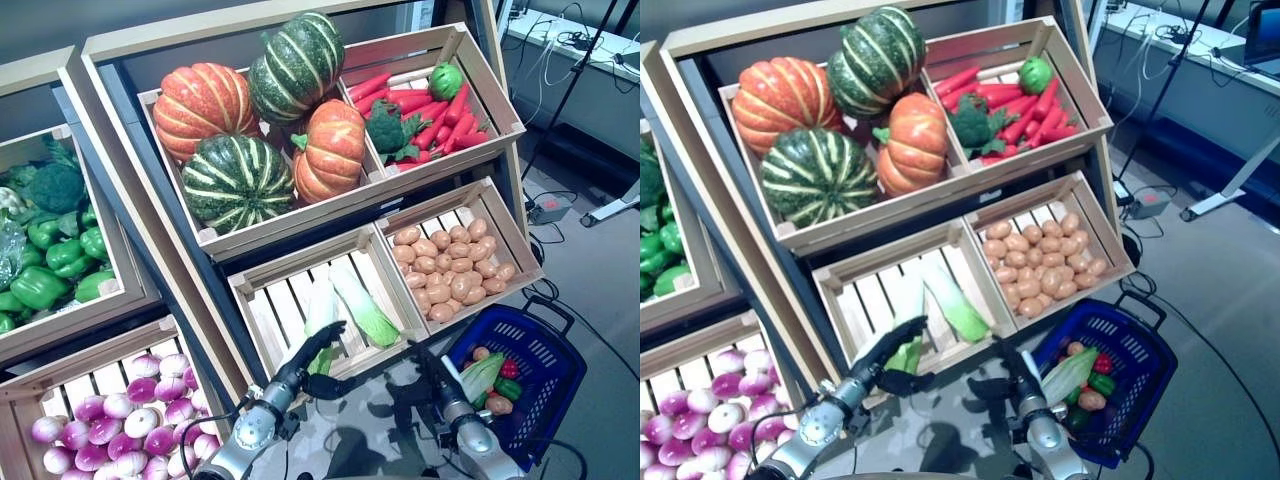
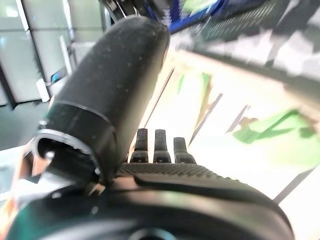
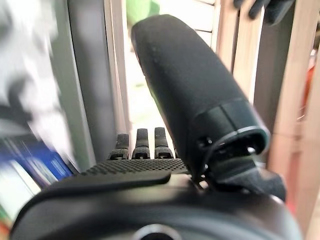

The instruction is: Put vegetables into the basket

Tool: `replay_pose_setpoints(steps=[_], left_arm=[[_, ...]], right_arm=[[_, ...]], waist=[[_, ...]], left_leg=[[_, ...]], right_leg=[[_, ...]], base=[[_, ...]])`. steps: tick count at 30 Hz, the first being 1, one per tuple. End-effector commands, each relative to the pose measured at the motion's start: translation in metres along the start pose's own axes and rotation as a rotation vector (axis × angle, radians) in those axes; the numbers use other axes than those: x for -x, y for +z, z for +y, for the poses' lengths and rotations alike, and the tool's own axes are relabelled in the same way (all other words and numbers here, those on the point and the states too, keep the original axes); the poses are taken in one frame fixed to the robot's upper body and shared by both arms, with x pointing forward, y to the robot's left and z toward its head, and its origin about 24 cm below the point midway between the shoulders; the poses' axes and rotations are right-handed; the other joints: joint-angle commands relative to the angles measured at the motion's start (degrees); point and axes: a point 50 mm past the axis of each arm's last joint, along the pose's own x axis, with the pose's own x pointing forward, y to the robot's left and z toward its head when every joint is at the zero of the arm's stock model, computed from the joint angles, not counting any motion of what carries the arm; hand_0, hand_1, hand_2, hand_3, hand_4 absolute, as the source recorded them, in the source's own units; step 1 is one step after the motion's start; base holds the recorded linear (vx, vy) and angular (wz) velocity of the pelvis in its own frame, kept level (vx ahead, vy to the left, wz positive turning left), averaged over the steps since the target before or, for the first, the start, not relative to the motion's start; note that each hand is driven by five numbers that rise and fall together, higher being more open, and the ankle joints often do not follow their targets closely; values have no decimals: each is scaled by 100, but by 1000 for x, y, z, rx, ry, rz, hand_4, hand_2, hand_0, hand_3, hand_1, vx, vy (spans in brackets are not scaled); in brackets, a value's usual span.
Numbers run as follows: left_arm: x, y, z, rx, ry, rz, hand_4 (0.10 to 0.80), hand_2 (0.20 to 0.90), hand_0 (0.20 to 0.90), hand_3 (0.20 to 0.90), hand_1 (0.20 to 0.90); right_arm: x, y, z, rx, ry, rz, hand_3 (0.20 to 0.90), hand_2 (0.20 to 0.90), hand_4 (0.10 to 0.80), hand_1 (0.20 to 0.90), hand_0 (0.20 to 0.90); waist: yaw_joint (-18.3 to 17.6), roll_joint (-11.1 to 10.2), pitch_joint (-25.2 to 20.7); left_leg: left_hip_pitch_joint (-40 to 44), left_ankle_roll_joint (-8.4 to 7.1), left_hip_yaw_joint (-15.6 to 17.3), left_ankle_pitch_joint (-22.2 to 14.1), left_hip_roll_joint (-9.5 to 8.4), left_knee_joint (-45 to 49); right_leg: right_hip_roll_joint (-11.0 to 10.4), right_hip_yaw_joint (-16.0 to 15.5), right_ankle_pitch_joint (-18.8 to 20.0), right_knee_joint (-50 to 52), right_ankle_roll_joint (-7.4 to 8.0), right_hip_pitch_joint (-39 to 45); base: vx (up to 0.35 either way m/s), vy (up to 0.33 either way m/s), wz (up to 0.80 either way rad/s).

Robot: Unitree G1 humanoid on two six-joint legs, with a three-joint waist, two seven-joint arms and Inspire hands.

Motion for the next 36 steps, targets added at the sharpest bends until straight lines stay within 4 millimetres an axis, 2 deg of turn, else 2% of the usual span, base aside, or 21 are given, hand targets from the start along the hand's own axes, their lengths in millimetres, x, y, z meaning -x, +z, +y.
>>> replay_pose_setpoints(steps=[1,2,3,7,13,14,16,18,21,28,31,33,36], left_arm=[[-17,35,40,-103,215,-147,800,900,900,900,900],[-18,35,49,-132,288,-112,800,900,900,900,900],[-18,35,50,-134,295,-109,800,900,900,900,900],[-22,55,70,-145,428,-146,800,900,900,900,900],[-31,69,81,-275,548,-150,800,900,900,900,900],[-43,82,83,-307,587,-179,800,900,900,900,900],[-53,93,85,-324,609,-201,800,900,900,900,900],[-74,117,89,-333,673,-249,800,900,900,900,900],[-85,125,100,-304,714,-225,800,900,900,900,900],[-94,143,126,-254,822,-231,800,900,900,900,900],[-94,152,137,-230,868,-249,800,900,900,900,900],[-92,160,149,-181,919,-265,800,900,900,900,900],[-88,163,160,-121,988,-254,800,900,900,900,900]], right_arm=[[-14,46,-2,-93,-49,-213,900,900,800,900,900],[-13,43,-5,-114,-61,-196,900,900,800,900,900],[-13,43,-5,-115,-62,-194,900,900,800,900,900],[-10,39,-10,-146,-65,-170,900,900,800,900,900],[-7,33,-6,-244,-8,-120,900,900,800,900,900],[-12,41,-6,-254,-13,-148,900,900,800,900,900],[-17,50,-7,-267,-19,-174,900,900,800,900,900],[-27,74,-9,-283,-24,-256,900,900,800,900,900],[-32,91,-10,-296,-20,-307,900,900,800,900,900],[-34,112,-16,-278,-13,-371,900,900,800,900,900],[-36,115,-21,-260,-18,-379,900,900,800,900,900],[-37,118,-29,-233,-25,-392,900,900,800,900,900],[-37,122,-36,-228,-36,-406,900,900,800,900,900]], waist=[[-53,-248,91],[-50,-257,78],[-52,-258,78],[-63,-285,116],[-96,-374,272],[-94,-416,494],[-103,-431,654],[-167,-454,1102],[-272,-527,1315],[-476,-648,1643],[-532,-638,1761],[-610,-588,1847],[-672,-555,1900]], left_leg=[[-280,232,-127,144,-229,-39],[-262,222,-140,137,-219,-39],[-259,221,-142,136,-218,-39],[-231,209,-163,150,-183,-39],[-318,172,-125,181,-97,168],[-721,152,-190,157,-50,639],[-993,136,-228,135,-23,925],[-1557,131,-260,94,-5,1540],[-2004,179,-179,-89,18,2139],[-2878,317,-86,-625,117,3393],[-3215,358,-112,-862,147,3925],[-3499,387,-65,-1063,239,4369],[-3715,393,-60,-1227,290,4711]], right_leg=[[29,251,73,64,-391,111],[31,232,72,49,-391,143],[32,230,71,48,-390,148],[39,228,74,72,-400,178],[25,276,-27,381,-435,5],[-14,332,-92,794,-475,-355],[-39,364,-147,1077,-485,-621],[-90,486,-281,1724,-509,-1193],[-138,616,-437,2291,-537,-1680],[-160,926,-977,3713,-614,-2637],[-217,1035,-1190,4263,-641,-2986],[-232,1110,-1390,4742,-694,-3318],[-246,1172,-1522,5038,-723,-3544]], base=[[76,7,1],[75,9,1],[87,18,0],[73,22,2],[45,19,3],[-223,4,-2],[-268,10,2],[-335,38,-5],[-177,25,-17],[-127,28,-17],[-99,57,-11],[-105,84,-8],[-59,51,-11]])
